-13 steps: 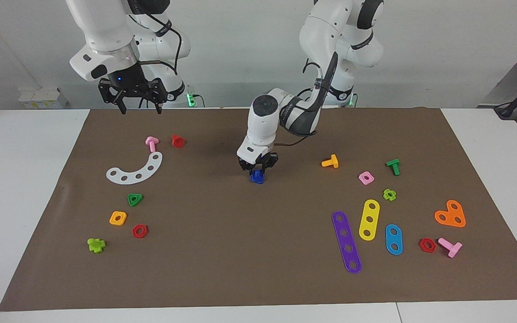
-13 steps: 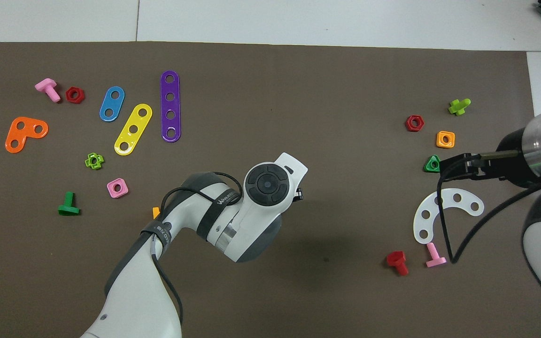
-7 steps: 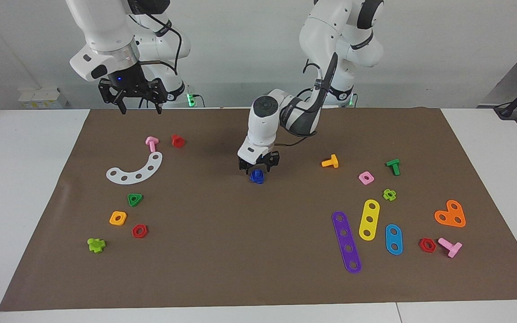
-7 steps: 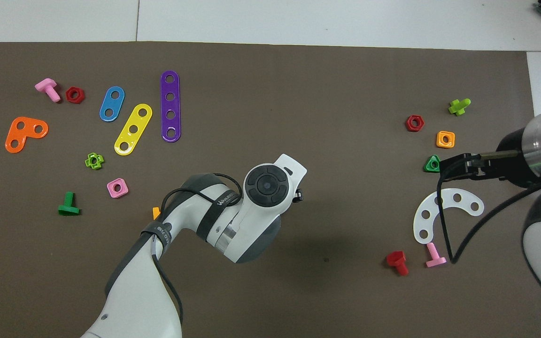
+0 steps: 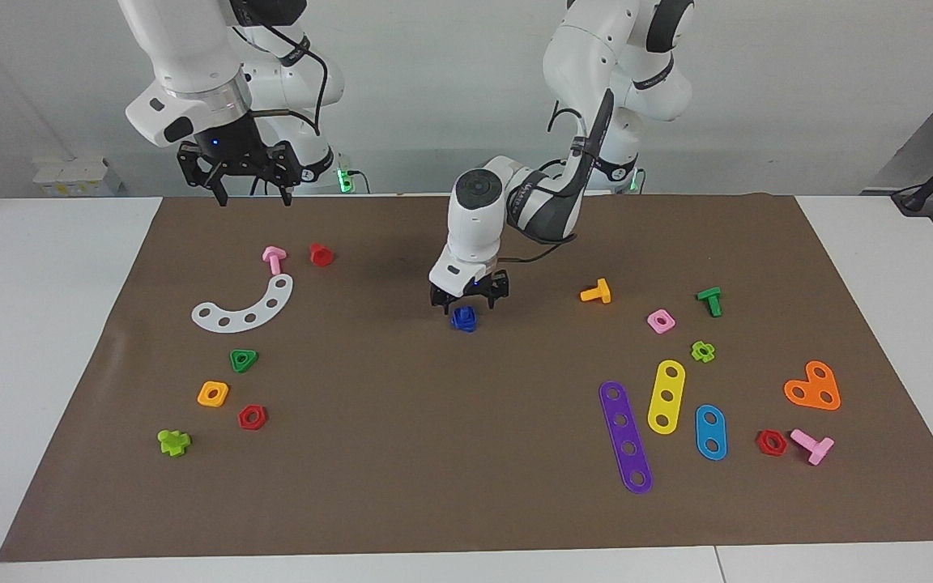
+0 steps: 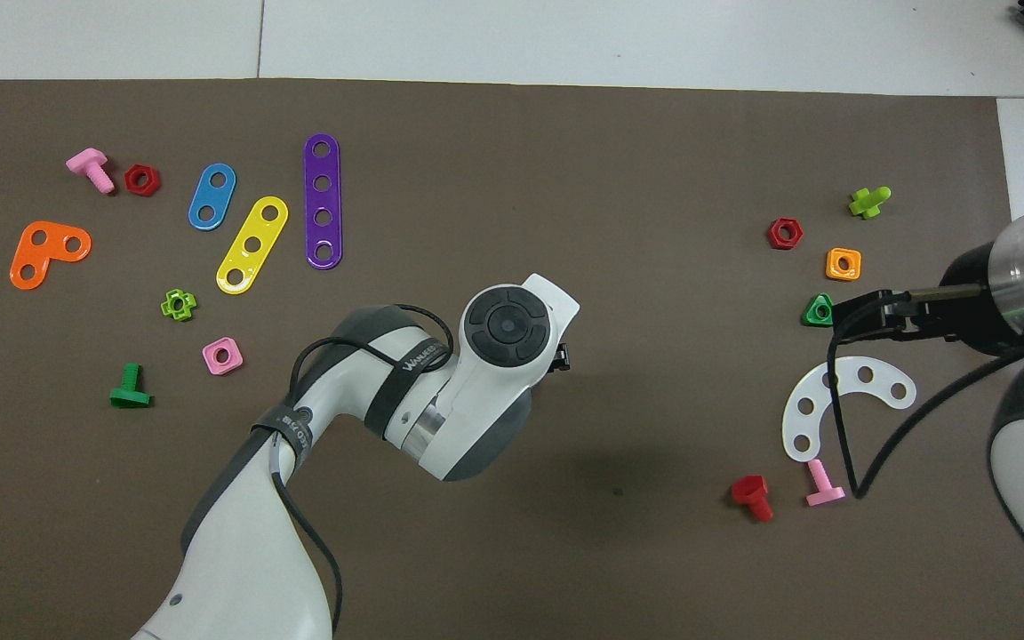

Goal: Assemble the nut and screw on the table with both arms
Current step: 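Lower the blue assembly onto the mat and open the left gripper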

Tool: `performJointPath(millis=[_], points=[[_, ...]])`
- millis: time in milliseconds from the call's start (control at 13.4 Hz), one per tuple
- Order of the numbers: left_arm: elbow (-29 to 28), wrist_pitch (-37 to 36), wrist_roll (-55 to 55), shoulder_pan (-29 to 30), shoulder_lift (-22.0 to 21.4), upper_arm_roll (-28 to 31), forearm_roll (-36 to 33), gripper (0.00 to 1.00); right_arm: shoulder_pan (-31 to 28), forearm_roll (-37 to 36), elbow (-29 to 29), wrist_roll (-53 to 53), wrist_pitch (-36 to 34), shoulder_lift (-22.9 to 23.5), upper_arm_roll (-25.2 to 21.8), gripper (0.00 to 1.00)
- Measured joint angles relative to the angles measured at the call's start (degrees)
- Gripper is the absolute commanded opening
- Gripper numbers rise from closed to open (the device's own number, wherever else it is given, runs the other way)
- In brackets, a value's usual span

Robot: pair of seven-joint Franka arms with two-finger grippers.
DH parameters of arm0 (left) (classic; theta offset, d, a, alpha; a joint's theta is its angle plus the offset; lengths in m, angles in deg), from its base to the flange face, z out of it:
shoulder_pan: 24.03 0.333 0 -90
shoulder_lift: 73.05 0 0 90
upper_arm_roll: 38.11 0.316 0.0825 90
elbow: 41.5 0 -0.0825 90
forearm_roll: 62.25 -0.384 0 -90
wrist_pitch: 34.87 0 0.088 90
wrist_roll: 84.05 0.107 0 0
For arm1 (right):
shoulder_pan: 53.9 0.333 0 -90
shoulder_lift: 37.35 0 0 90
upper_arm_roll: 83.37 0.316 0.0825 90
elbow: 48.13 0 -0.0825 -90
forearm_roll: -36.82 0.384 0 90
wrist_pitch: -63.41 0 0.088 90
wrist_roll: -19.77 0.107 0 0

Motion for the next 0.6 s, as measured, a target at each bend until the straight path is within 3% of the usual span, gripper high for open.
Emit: performJointPath(millis=[298,595], points=[[5.93,-11.96,9.20,4.52,-1.06,-0.01,0.12,0.96,0.00,0.00,0.00,0.00,0.00,0.00,0.00,1.00],[6.26,-21.82,20.16,10.50,-6.83,0.07,1.10,0.95,0.00,0.00,0.00,0.00,0.00,0.00,0.00,1.00]])
